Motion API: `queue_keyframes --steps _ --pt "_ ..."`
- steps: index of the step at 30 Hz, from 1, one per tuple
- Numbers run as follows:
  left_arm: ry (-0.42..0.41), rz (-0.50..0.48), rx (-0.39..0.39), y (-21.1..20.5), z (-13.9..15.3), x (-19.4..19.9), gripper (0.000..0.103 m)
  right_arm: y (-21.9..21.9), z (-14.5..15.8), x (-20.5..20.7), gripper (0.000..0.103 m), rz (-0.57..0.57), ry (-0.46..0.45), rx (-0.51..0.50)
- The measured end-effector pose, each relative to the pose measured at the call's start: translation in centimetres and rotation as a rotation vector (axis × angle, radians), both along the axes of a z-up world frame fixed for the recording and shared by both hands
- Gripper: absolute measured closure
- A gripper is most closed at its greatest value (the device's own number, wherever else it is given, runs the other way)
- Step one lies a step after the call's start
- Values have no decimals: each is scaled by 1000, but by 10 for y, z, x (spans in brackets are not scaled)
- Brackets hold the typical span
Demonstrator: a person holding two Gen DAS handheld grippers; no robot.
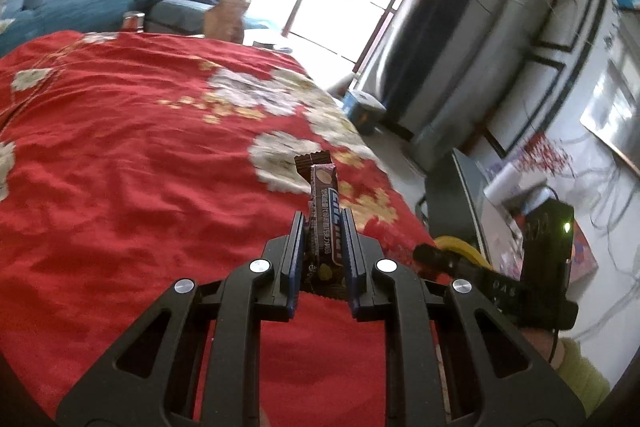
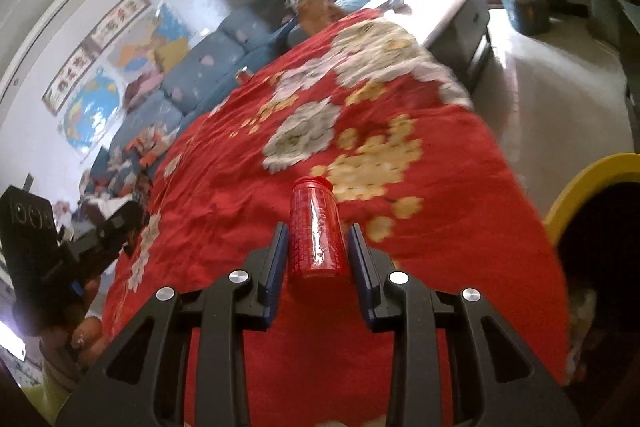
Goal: Collect trash
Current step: 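Carry the chocolate bar and red tube over the bin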
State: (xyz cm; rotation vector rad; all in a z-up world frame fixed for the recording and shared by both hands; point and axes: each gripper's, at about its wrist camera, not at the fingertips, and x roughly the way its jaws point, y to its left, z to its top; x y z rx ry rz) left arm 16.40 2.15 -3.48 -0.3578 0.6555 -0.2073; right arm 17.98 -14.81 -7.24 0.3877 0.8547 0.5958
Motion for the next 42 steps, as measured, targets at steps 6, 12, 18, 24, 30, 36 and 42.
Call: queue_keyframes --steps 6,12,18,24,30,36,42 --pt "11 -86 28 -36 -4 1 91 -32 9 -10 75 -64 -22 19" --pt "17 -167 53 -70 -7 1 91 -61 13 -18 75 -128 -35 26" --pt "12 -232 83 -99 -6 2 91 -92 13 -24 75 -197 -36 22" --pt "10 -291 109 -128 -8 4 91 -122 12 -28 75 -267 -32 30" --pt "14 -336 132 -151 -9 10 91 -150 10 -35 75 -332 -41 25" --pt "5 -389 160 -177 -7 11 91 -172 10 -42 75 -388 -60 -11" --pt "2 -449 181 -207 -11 12 91 -190 6 -48 75 -439 -64 -51"
